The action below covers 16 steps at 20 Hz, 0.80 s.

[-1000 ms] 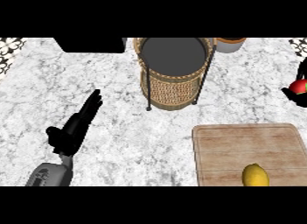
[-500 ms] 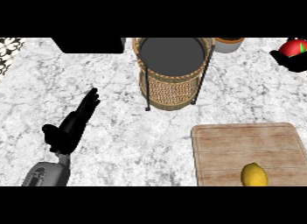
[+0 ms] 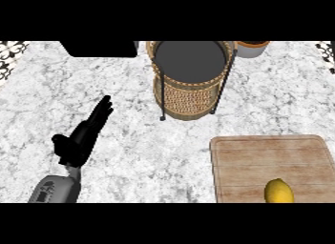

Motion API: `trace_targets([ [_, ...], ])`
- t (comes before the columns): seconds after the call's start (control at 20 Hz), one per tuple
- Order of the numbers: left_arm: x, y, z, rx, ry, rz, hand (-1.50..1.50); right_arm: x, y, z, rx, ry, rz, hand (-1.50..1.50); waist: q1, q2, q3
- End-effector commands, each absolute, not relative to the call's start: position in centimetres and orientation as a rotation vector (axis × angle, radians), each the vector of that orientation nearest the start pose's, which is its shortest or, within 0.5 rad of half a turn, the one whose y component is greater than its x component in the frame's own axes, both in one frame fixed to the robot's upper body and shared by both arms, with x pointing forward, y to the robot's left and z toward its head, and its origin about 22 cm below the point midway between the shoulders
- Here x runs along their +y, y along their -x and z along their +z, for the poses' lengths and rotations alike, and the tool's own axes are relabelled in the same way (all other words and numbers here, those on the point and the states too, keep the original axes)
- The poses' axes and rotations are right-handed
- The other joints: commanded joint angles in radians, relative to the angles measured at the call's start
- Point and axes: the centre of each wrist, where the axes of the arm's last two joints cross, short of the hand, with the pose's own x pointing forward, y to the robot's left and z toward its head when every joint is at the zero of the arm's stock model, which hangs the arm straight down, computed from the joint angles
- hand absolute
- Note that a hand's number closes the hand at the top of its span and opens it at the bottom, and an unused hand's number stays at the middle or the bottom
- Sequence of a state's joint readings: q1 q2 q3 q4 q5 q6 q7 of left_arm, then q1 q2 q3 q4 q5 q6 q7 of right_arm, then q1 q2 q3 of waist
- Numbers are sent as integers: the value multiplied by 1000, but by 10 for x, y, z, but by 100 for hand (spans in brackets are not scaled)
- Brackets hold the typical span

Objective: Pick the tomato from the cutting board and place it in the tiered basket

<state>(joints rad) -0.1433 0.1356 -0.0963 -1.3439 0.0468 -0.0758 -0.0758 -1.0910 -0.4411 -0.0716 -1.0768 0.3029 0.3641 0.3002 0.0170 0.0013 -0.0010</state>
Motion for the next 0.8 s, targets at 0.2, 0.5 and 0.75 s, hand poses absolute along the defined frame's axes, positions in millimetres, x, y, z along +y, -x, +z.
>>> trace_targets([
  [0.2, 247, -257, -34, -1531, 94, -251, 0, -153, -440, 262, -1607, 426, 900, 150, 5, 3, 0],
  [0.5, 235, -280, -13, -1537, 113, -246, 0, -98, -454, 245, -1585, 412, 908, 150, 13, 8, 0],
  [0.75, 229, -278, -8, -1547, 100, -259, 0, -80, -460, 256, -1580, 377, 913, 150, 22, 10, 0],
])
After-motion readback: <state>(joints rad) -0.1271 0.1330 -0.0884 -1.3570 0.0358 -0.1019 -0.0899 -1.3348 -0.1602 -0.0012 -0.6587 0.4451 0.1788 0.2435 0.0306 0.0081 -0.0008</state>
